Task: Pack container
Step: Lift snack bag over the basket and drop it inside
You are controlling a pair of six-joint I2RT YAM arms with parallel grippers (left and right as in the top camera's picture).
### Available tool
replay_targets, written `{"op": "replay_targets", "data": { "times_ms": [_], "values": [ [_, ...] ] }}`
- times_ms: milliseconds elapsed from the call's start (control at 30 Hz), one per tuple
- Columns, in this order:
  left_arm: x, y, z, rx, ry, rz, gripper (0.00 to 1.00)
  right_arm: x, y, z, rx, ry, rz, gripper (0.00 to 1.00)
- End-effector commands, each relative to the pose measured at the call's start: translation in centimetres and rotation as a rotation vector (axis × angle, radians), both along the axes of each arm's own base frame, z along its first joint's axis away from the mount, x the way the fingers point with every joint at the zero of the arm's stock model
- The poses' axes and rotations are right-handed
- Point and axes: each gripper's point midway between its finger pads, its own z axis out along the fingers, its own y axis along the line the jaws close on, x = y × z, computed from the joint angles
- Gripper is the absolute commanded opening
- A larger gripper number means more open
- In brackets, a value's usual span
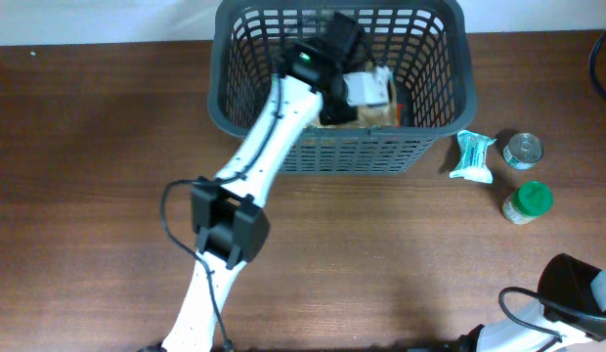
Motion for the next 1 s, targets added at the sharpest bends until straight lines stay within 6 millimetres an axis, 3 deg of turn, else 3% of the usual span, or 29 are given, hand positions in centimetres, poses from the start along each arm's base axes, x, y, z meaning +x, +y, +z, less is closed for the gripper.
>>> {"op": "replay_targets", "data": {
  "times_ms": [0, 200, 233, 267, 333, 367, 400, 433, 567, 767, 800, 867, 967],
  "values": [
    [-1.3, -2.4, -1.4, 0.046, -0.014, -0.059, 0.02, -0.5, -0.1, 0.2, -0.004, -0.002, -0.016, 0.99],
    [-2.5, -3.5, -2.6, 0.079, 0.004, -0.049, 0.03, -0.5, -0.1, 0.2, -0.004, -0.002, -0.017, 0.99],
    [-2.6, -3.6, -2.6, 0.076, 0.008, -0.043, 0.11, -0.5, -0.1, 0.2, -0.004, -0.002, -0.017, 0.99],
    [-2.7, -3.8, -2.6, 0.072, 0.011, -0.034, 0.33, -0.5, -0.1, 0.2, -0.004, -0.002, -0.016, 0.99],
    [-2.8, -3.8, -2.6, 0.078, 0.01, -0.011, 0.6, -0.5, -0.1, 0.2, -0.004, -0.002, -0.017, 0.99],
    [-2.5, -3.5, -2.3, 0.086, -0.006, 0.029, 0.82, -0.5, -0.1, 0.2, -0.004, -0.002, -0.017, 0.99],
    [-2.0, -3.1, -1.8, 0.093, -0.026, 0.088, 0.97, -0.5, -0.1, 0.2, -0.004, -0.002, -0.016, 0.99],
    [-1.5, -2.7, -1.2, 0.093, -0.046, 0.141, 0.99, -0.5, -0.1, 0.2, -0.004, -0.002, -0.017, 0.99],
    [0.1, -0.9, 5.2, 0.006, -0.147, 0.313, 0.99, -0.5, -0.1, 0.2, -0.004, -0.002, -0.016, 0.99],
    [0.7, 3.2, 17.4, -0.197, -0.317, 0.426, 0.99, -0.5, -0.1, 0.2, -0.004, -0.002, -0.017, 0.99],
    [0.6, 4.5, 19.9, -0.23, -0.356, 0.444, 0.99, -0.5, -0.1, 0.2, -0.004, -0.002, -0.016, 0.99],
    [0.3, 6.6, 22.9, -0.268, -0.404, 0.474, 0.99, -0.5, -0.1, 0.2, -0.004, -0.002, -0.016, 0.99],
    [0.0, 11.9, 27.0, -0.28, -0.487, 0.572, 0.99, -0.1, -0.4, 0.7, -0.018, -0.025, -0.018, 0.99]
  ]
}}
